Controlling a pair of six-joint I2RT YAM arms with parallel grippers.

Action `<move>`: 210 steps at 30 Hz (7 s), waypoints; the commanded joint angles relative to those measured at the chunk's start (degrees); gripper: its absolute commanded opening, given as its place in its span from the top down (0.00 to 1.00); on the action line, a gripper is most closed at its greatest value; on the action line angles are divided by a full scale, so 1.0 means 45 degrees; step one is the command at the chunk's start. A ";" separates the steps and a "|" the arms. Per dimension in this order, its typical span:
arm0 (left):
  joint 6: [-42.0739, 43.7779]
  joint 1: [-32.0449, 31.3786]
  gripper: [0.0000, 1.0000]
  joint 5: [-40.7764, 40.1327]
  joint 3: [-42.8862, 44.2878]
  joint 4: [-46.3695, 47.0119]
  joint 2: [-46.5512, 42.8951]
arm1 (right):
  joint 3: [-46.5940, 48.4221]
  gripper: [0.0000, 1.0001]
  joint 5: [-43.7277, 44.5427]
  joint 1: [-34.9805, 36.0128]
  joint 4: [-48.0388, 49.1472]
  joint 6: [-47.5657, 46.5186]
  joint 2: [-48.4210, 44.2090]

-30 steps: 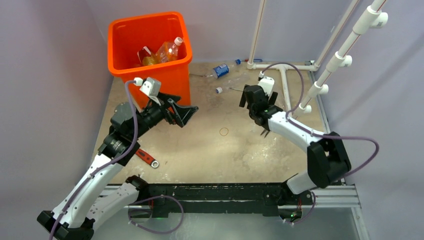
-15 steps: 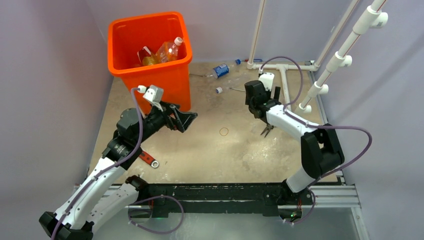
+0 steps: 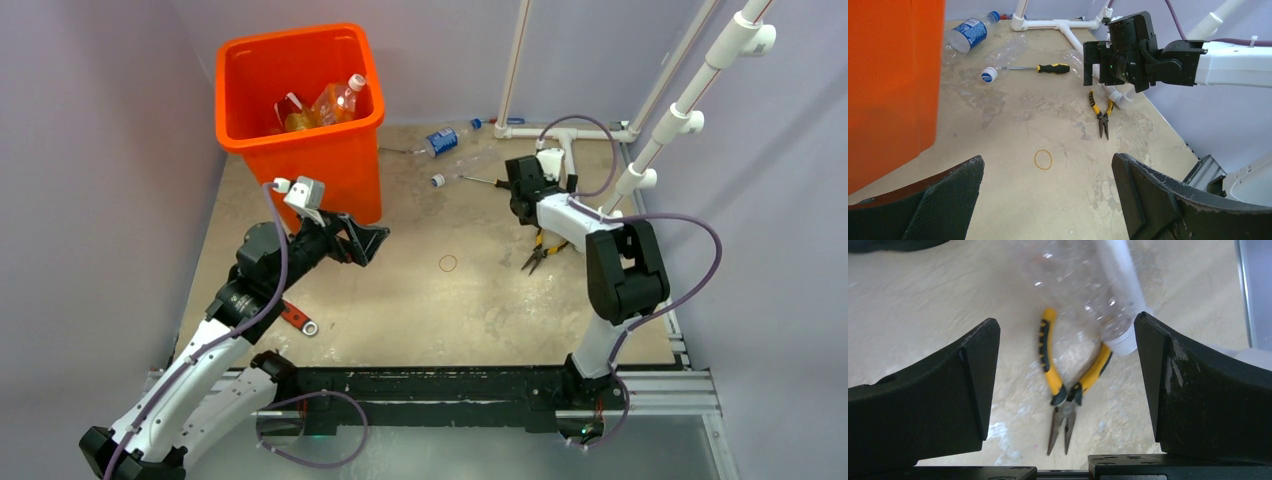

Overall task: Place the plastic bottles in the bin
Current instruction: Pick up the plastic bottle at the center of the board, then place the plastic bottle in the trash bin.

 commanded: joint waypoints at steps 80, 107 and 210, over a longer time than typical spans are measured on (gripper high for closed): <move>-0.1183 -0.0023 0.01 0.0146 0.0509 0.1316 0.0059 | -0.3554 1.00 -1.0710 0.4266 0.1518 0.0155 -1.0334; -0.6503 -0.0418 0.01 0.5954 0.0322 1.2894 0.3831 | -0.7226 1.00 -1.5318 0.5192 0.5954 -0.0213 -1.4901; 0.9419 0.1833 0.23 -1.1943 1.0906 0.4205 1.0714 | -0.7488 0.01 -0.7679 0.5879 0.1399 0.4182 -1.5261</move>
